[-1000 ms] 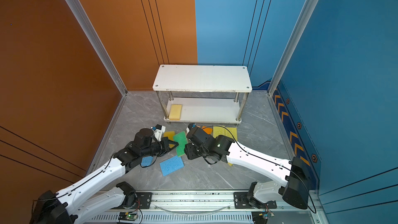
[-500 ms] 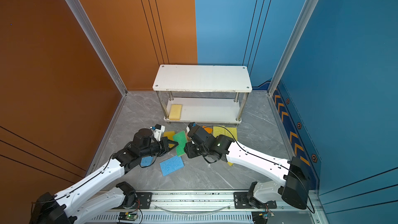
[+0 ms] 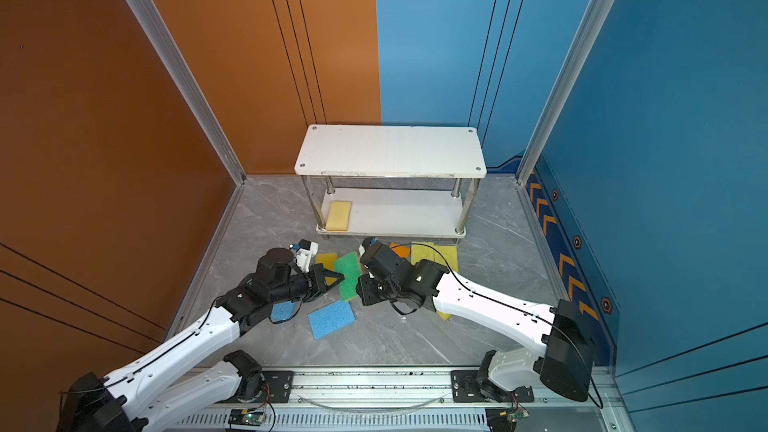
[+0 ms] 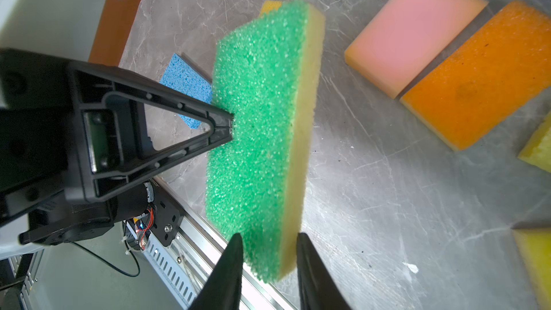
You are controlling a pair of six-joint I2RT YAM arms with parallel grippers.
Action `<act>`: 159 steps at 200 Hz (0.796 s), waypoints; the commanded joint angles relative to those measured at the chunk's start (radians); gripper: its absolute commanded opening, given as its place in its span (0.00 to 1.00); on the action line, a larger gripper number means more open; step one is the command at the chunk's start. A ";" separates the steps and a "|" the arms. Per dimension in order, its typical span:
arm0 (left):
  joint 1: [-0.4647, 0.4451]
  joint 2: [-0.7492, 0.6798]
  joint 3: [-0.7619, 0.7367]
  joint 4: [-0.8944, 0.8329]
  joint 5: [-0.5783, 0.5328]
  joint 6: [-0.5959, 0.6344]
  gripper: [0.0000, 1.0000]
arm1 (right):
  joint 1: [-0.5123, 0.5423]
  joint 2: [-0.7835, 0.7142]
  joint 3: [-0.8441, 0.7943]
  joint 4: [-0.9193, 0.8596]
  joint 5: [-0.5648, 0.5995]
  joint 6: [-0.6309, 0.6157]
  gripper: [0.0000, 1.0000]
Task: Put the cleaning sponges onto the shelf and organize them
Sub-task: 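Close the right gripper on the green sponge while the left gripper releases it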
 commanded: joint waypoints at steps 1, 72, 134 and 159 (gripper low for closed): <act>0.004 -0.014 0.010 -0.011 0.019 -0.008 0.00 | -0.007 0.016 -0.006 0.020 -0.014 0.006 0.30; 0.003 -0.011 0.008 -0.007 0.021 -0.010 0.00 | -0.004 0.026 -0.002 0.022 -0.010 0.005 0.20; 0.005 -0.015 0.008 -0.012 0.019 -0.010 0.00 | 0.001 0.038 0.007 0.022 -0.004 0.006 0.01; 0.015 -0.020 0.011 -0.033 0.014 0.003 0.03 | 0.000 0.041 0.009 0.024 -0.003 0.012 0.00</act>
